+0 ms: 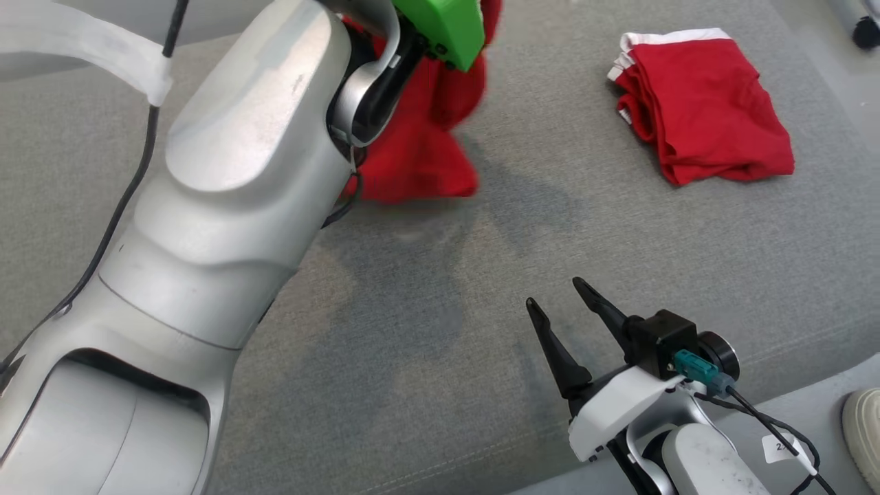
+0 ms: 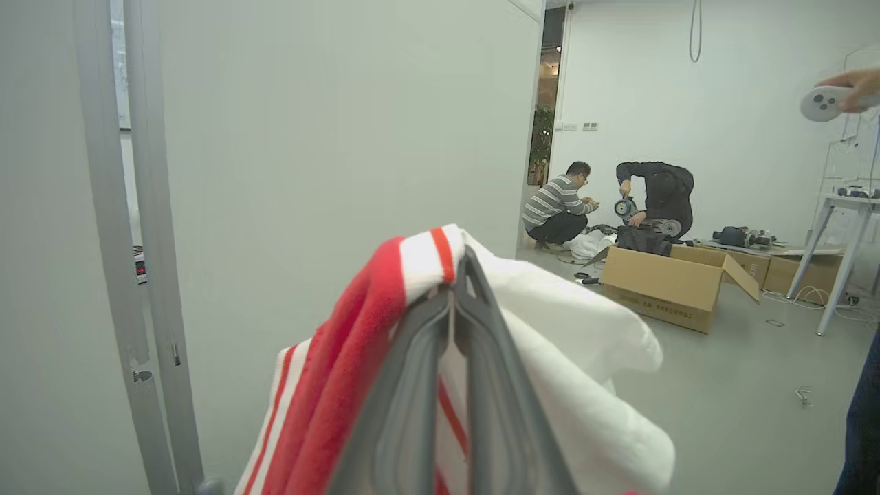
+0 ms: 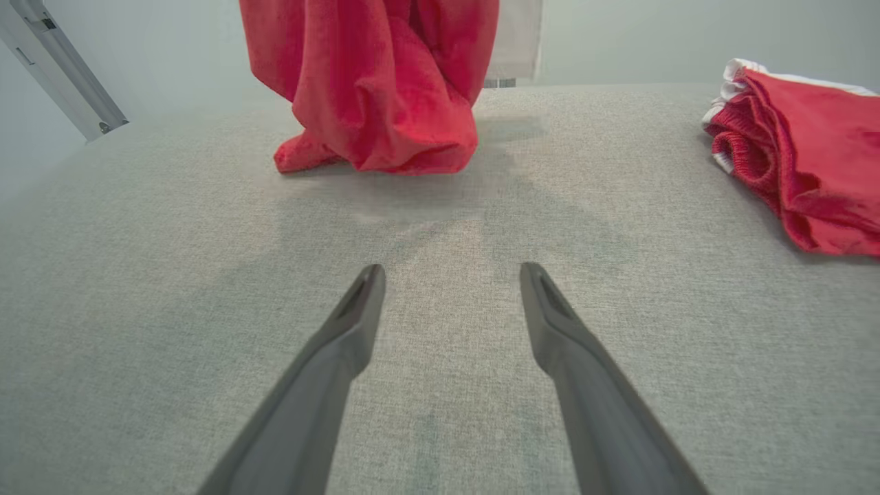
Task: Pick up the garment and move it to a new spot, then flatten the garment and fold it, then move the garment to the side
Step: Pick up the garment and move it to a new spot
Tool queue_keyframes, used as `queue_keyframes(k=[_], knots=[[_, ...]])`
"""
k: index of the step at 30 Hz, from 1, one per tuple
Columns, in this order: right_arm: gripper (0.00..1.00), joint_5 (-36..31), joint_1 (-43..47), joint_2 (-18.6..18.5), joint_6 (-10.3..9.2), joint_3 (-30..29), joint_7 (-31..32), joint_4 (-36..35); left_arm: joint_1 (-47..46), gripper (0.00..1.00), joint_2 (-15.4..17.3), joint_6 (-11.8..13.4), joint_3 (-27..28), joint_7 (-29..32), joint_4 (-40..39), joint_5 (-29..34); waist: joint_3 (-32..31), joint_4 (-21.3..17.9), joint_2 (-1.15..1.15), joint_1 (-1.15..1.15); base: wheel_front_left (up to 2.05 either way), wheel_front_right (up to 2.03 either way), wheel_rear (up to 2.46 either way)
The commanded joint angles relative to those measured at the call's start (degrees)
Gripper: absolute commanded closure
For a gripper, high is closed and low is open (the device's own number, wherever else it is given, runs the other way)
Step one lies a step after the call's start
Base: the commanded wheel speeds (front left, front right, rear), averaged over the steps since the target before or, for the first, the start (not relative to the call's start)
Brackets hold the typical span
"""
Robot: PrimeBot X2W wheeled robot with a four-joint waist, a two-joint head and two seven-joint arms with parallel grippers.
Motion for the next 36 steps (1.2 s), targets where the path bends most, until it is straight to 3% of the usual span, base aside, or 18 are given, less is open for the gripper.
queue_keyframes(k=[1,7,15,24,36], knots=[[0.00,-0.33,0.79,0.06,-0.02,-0.34,-0.38,0.11,0.06,1.00,0.15,0.52,-0.06,-0.56,-0.89,-1.04,-1.79,-1.49,0.00,0.00,0.00,0.00,0.00],[0.00,-0.84,0.79,0.18,-0.02,-0.77,-0.50,-0.17,2.14,1.00,0.53,5.30,-1.10,-0.92,-1.92,-4.49,-2.51,2.05,0.00,0.00,0.00,0.00,0.00],[0.00,-1.33,0.64,0.23,-0.02,-0.84,0.34,-1.13,13.31,1.00,5.70,7.87,0.37,-2.07,3.79,-6.84,-2.18,8.29,0.00,0.00,0.00,0.00,0.00],[0.00,-1.71,0.19,-0.18,-0.02,-1.29,1.44,-2.17,23.52,1.00,11.16,8.40,1.66,-3.82,12.87,-8.86,-2.06,11.26,0.00,0.00,0.00,0.00,0.00],[0.00,-1.74,1.18,-0.39,-0.02,-1.76,2.20,-2.72,28.96,1.00,13.52,7.39,3.78,-5.82,18.90,-11.80,-3.23,12.30,0.00,0.00,0.00,0.00,0.00]])
